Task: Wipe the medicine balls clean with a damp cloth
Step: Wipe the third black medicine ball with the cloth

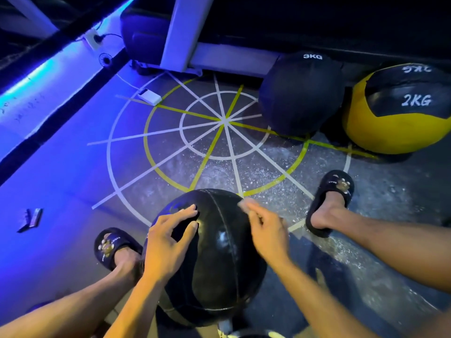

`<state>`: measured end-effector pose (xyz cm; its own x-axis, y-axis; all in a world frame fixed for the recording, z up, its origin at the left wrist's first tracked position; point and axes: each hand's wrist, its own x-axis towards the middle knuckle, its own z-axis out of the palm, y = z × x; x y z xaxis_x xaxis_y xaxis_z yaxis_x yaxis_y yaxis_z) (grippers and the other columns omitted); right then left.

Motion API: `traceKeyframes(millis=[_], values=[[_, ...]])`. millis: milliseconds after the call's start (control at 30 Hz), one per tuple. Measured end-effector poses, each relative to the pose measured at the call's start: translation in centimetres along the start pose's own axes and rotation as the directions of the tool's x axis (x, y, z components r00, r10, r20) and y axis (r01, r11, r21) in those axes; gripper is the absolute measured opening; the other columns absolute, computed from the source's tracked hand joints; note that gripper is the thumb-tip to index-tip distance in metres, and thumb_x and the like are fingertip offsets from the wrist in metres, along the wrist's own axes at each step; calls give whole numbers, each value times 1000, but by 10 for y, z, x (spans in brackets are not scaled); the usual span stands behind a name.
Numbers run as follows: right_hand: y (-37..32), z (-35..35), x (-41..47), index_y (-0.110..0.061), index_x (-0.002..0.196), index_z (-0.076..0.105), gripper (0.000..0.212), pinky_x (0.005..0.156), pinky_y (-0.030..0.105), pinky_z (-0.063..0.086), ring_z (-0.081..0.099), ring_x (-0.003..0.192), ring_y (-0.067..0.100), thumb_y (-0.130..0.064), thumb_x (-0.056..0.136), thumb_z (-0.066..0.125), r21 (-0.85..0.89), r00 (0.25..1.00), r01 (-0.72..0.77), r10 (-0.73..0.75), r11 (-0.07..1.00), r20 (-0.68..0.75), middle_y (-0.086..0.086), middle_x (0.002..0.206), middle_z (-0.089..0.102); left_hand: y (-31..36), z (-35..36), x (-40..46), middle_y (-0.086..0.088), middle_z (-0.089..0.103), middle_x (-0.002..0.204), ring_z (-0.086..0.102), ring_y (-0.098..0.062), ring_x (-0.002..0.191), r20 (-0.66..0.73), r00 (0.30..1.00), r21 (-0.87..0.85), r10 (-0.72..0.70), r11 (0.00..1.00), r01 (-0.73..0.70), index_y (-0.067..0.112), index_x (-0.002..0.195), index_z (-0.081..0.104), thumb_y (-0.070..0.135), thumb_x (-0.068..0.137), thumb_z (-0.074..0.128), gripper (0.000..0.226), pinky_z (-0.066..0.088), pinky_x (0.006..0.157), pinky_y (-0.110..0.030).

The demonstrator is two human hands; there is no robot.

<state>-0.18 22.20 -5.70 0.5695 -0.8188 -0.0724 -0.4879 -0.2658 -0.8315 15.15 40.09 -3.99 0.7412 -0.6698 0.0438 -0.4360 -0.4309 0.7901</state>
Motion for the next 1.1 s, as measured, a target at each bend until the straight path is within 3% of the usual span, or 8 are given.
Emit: traceKeyframes(millis=[133, 267, 467, 600, 800, 900, 1000, 1100], values=[[-24, 19, -22, -17, 128, 71, 38, 112, 21, 42, 58, 131, 4, 3, 100, 56, 80, 854, 504, -510, 860, 100, -15, 134, 66, -1, -2, -2, 35, 64, 127, 55, -3, 126, 31, 999, 5, 11, 1000, -11, 39, 121, 72, 33, 94, 70, 28, 39, 101, -18], [24, -7, 16, -35, 114, 75, 30, 89, 36, 56, 73, 98, 24, -18, 102, 53, -64, 993, -117, 118, 991, 11, -6, 102, 79, 2, -1, -5, 36, 64, 126, 55, -4, 126, 34, 999, -7, -10, 1000, 10, 40, 119, 73, 32, 94, 71, 26, 41, 102, -22], [-22, 1, -22, -21, 125, 73, 32, 109, 15, 41, 56, 125, -8, -6, 101, 58, 122, 919, 366, -379, 923, 106, -17, 131, 67, 6, 0, -9, 34, 64, 127, 54, -6, 126, 56, 998, 19, 14, 1000, -15, 40, 119, 72, 33, 93, 72, 26, 37, 101, -13], [13, -17, 4, -33, 127, 71, 33, 84, 19, 49, 68, 93, 1, -17, 103, 55, 24, 996, -13, 11, 1000, 84, -7, 112, 77, 6, -8, -1, 34, 69, 115, 60, 2, 115, 11, 1000, 10, 12, 1000, -12, 41, 112, 73, 24, 92, 77, 27, 46, 98, -20], [25, -13, -2, -37, 109, 76, 33, 96, 34, 54, 70, 103, 9, -18, 101, 51, 129, 973, -232, 229, 964, 38, -18, 103, 77, -7, 10, -7, 27, 64, 128, 52, 0, 123, -28, 997, 43, -69, 997, 70, 41, 122, 68, 70, 81, 71, 50, 41, 106, -29], [-12, 1, -11, -27, 102, 76, 29, 100, 23, 49, 67, 106, 4, -8, 99, 54, 72, 997, 71, -70, 995, -14, -15, 107, 75, -2, 24, -19, 26, 66, 125, 52, 0, 121, -42, 999, 23, -19, 1000, 20, 39, 118, 71, 69, 74, 71, 53, 39, 104, -21], [-31, 12, -19, -14, 98, 73, 23, 99, 17, 44, 65, 105, 10, 2, 98, 56, 80, 847, 490, -496, 868, 191, -3, 107, 73, 0, 28, -24, 25, 66, 124, 50, 0, 120, -55, 998, 32, 21, 999, -19, 35, 118, 71, 66, 74, 73, 53, 36, 102, -15], [3, -7, 31, -29, 116, 77, 25, 85, 21, 49, 67, 93, 2, -21, 103, 57, -72, 970, 85, -66, 994, 234, -10, 113, 76, -1, 28, -28, 27, 65, 126, 50, -1, 121, -35, 999, 24, 18, 1000, -17, 39, 117, 70, 69, 74, 73, 53, 38, 102, -22]])
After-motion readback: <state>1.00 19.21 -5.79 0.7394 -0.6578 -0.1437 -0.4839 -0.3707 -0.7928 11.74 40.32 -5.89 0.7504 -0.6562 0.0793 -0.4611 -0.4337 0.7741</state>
